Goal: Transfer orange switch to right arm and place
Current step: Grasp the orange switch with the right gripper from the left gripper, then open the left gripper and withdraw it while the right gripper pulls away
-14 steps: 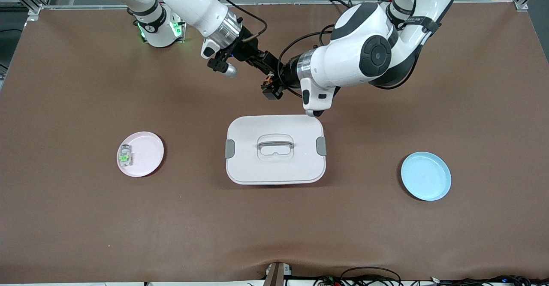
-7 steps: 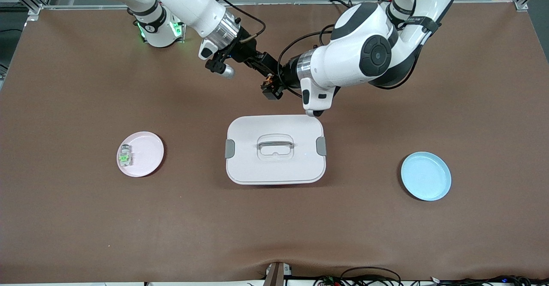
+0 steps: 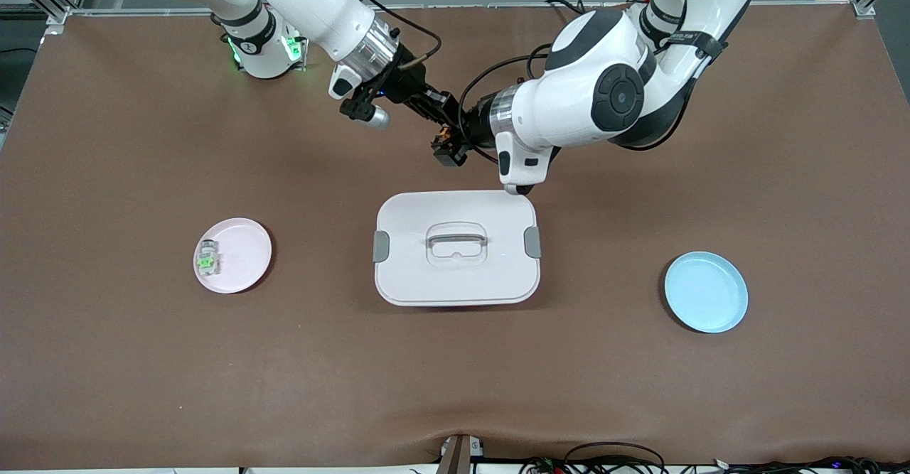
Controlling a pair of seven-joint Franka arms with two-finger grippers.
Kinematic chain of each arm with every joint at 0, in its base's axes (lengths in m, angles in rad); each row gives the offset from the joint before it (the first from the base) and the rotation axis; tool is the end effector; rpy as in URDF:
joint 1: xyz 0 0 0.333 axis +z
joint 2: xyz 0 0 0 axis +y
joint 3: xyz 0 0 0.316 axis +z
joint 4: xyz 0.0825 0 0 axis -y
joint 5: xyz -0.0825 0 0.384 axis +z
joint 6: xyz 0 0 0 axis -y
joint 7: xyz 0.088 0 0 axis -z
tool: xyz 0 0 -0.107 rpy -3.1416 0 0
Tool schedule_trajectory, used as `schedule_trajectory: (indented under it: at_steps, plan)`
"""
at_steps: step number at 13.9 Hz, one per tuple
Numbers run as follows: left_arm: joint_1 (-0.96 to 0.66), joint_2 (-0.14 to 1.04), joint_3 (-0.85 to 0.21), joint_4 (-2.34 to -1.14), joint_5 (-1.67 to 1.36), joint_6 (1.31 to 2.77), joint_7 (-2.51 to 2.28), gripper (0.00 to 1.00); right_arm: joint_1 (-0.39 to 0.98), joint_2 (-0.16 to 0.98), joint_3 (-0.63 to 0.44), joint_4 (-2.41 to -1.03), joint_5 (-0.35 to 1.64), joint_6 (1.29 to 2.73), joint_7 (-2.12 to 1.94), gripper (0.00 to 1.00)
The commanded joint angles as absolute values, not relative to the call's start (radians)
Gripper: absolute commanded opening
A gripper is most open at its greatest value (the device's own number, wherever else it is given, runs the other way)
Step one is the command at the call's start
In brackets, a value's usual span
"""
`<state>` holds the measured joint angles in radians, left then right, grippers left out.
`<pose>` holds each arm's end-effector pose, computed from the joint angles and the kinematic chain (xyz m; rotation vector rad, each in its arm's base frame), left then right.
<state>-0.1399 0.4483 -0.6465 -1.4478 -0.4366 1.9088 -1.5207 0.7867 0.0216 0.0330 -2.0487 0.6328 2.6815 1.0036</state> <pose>0.5137 -0.4491 0.4965 2.3845 1.1922 -0.8095 0.4207 0.4233 0.4932 -2.2752 0.7912 -0.0112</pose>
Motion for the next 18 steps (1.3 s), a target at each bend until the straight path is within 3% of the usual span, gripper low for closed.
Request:
schedule_trajectory:
  at_steps: [1,2,3,4,7,11,18]
  plan:
    - [-0.149,0.456,-0.646,-1.428,-0.445,1.917,-1.516,0.09,0.778,0.031,0.034,-2.037,0.615,2.671,1.002,0.00]
    - [-0.147,0.454,-0.646,-1.428,-0.445,1.917,-1.516,0.35,0.778,0.031,0.034,-2.037,0.615,2.671,1.002,0.00]
    - [-0.147,0.454,-0.646,-1.428,-0.443,1.917,-1.517,0.93,0.778,0.031,0.034,-2.037,0.615,2.671,1.002,0.00]
    - [-0.147,0.450,-0.643,-1.425,-0.442,1.917,-1.516,1.00,0.778,0.031,0.034,-2.037,0.615,2.671,1.002,0.00]
    - [-0.126,0.436,-0.638,-1.408,-0.437,1.911,-1.494,1.00,0.778,0.029,0.034,-2.037,0.615,2.669,1.002,0.00]
    - [-0.100,0.425,-0.624,-1.368,-0.206,1.908,-1.480,1.00,0.744,0.014,0.032,-2.037,0.556,2.581,0.958,0.00]
    - [0.118,0.402,-0.618,-1.373,0.023,1.858,-1.042,1.00,0.569,-0.054,0.032,-1.930,0.223,2.053,0.561,0.00]
